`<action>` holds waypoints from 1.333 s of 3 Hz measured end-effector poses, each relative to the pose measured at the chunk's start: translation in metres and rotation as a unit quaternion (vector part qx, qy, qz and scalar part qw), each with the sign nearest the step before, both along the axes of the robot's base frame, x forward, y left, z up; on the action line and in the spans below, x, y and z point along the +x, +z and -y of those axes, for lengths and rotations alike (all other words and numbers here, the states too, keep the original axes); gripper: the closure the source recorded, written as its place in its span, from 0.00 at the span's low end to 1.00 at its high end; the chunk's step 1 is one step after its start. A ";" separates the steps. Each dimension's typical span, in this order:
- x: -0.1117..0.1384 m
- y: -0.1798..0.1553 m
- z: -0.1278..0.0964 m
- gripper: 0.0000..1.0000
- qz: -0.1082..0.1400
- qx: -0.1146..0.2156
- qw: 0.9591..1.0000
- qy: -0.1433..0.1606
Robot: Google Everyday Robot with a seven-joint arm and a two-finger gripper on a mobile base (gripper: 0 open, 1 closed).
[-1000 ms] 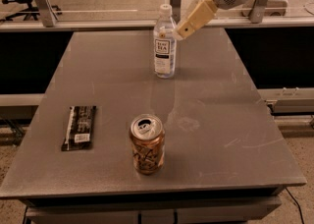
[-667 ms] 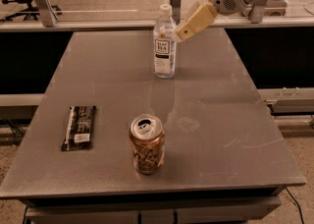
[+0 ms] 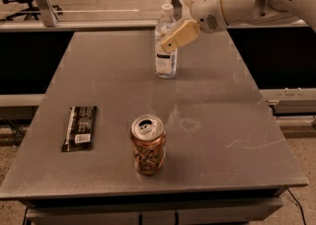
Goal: Move blue plastic bottle near orange can
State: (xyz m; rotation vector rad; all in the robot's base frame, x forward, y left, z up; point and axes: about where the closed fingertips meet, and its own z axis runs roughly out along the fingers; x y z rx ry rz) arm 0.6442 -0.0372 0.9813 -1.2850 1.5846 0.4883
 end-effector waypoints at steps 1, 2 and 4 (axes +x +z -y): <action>-0.002 -0.020 -0.011 0.00 -0.028 -0.007 1.000 0.009; -0.001 -0.034 -0.014 0.18 -0.047 -0.006 0.999 0.008; -0.002 -0.043 -0.018 0.64 -0.071 0.029 0.997 0.012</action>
Offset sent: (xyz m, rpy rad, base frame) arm 0.0005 0.0118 -0.0498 -0.0087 0.1389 0.0030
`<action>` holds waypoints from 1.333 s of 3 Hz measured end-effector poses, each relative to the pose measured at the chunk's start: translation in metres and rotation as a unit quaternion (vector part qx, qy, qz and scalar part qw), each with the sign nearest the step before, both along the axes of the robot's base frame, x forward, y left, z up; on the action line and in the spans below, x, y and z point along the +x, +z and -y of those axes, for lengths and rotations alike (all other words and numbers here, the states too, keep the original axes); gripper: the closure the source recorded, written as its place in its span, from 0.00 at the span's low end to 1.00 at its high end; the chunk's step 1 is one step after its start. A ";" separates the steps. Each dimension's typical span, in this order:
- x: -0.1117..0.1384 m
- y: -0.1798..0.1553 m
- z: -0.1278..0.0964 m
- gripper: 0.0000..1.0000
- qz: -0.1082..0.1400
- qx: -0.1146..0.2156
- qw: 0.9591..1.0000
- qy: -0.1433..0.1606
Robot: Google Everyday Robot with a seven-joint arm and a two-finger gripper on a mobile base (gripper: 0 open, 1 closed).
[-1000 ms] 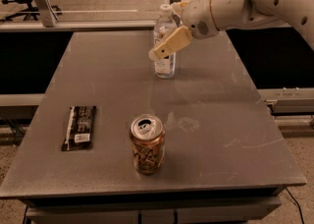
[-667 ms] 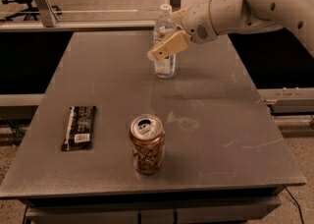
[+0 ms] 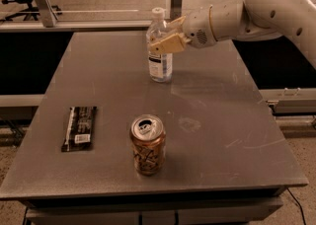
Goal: Move blue plastic bottle near orange can
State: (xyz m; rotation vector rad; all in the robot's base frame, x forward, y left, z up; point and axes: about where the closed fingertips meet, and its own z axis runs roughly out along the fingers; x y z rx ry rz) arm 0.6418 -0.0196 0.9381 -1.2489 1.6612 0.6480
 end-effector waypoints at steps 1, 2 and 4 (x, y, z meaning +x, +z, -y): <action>-0.005 0.024 0.002 0.88 0.016 0.029 0.999 0.008; -0.027 0.057 0.011 1.00 0.026 0.042 0.999 0.022; -0.115 0.051 0.009 1.00 0.005 0.054 0.994 0.090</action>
Offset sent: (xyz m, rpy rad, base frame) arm -0.0583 -0.0293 0.0974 0.1112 -0.0708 0.0793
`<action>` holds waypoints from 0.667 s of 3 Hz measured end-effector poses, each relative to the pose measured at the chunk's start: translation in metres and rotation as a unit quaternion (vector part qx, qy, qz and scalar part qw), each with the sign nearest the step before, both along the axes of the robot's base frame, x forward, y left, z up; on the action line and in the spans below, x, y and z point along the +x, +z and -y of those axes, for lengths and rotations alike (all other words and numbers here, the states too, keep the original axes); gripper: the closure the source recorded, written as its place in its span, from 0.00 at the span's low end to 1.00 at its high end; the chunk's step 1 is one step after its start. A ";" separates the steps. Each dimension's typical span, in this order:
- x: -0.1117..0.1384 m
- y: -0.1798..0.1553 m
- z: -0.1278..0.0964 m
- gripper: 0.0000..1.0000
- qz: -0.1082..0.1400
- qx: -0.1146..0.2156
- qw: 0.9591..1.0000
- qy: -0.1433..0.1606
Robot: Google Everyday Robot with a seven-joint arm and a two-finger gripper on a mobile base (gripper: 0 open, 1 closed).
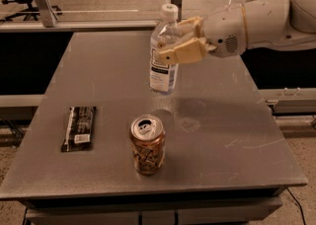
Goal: Move blue plastic bottle near orange can
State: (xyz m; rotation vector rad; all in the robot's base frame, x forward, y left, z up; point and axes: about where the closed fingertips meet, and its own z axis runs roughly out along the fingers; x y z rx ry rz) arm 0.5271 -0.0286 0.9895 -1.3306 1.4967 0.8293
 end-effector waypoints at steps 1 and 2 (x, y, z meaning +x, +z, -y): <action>0.000 -0.001 0.000 1.00 -0.001 0.000 1.000 0.000; -0.015 -0.013 0.006 1.00 -0.026 -0.017 0.999 0.025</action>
Offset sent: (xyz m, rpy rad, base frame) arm -0.0428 -0.0256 -0.0372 -0.0941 0.1506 0.1388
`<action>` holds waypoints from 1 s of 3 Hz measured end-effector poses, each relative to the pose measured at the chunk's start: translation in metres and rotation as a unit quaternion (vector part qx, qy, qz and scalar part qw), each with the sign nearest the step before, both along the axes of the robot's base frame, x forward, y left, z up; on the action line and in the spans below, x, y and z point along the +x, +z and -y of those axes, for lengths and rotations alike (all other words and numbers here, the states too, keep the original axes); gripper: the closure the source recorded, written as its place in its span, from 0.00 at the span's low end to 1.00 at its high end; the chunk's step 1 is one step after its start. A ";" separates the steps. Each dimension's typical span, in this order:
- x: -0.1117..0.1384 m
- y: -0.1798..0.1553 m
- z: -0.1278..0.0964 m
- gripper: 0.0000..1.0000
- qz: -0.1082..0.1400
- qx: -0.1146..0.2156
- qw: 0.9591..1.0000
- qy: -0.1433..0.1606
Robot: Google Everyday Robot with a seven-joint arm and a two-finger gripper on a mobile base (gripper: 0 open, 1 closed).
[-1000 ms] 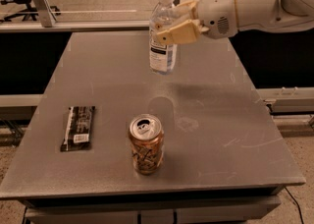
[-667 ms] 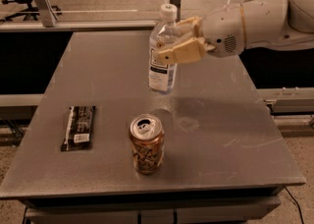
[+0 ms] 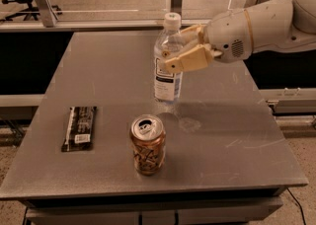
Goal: Move blue plastic bottle near orange can
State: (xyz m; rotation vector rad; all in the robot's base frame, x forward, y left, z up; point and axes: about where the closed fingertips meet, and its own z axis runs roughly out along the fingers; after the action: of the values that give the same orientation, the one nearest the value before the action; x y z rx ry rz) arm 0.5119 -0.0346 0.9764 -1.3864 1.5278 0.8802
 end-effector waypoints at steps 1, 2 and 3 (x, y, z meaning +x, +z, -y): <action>-0.031 -0.020 0.006 1.00 -0.032 -0.032 0.998 0.044; -0.052 -0.031 0.014 1.00 -0.050 -0.017 0.994 0.097; -0.063 -0.030 0.017 1.00 -0.015 0.010 0.991 0.134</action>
Offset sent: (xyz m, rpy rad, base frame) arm -0.0715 -0.0326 -0.0443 0.0252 0.1442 0.3202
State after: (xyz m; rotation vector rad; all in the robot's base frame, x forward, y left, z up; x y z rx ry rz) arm 0.4494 -0.0520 0.9460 -1.5936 1.3695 1.0810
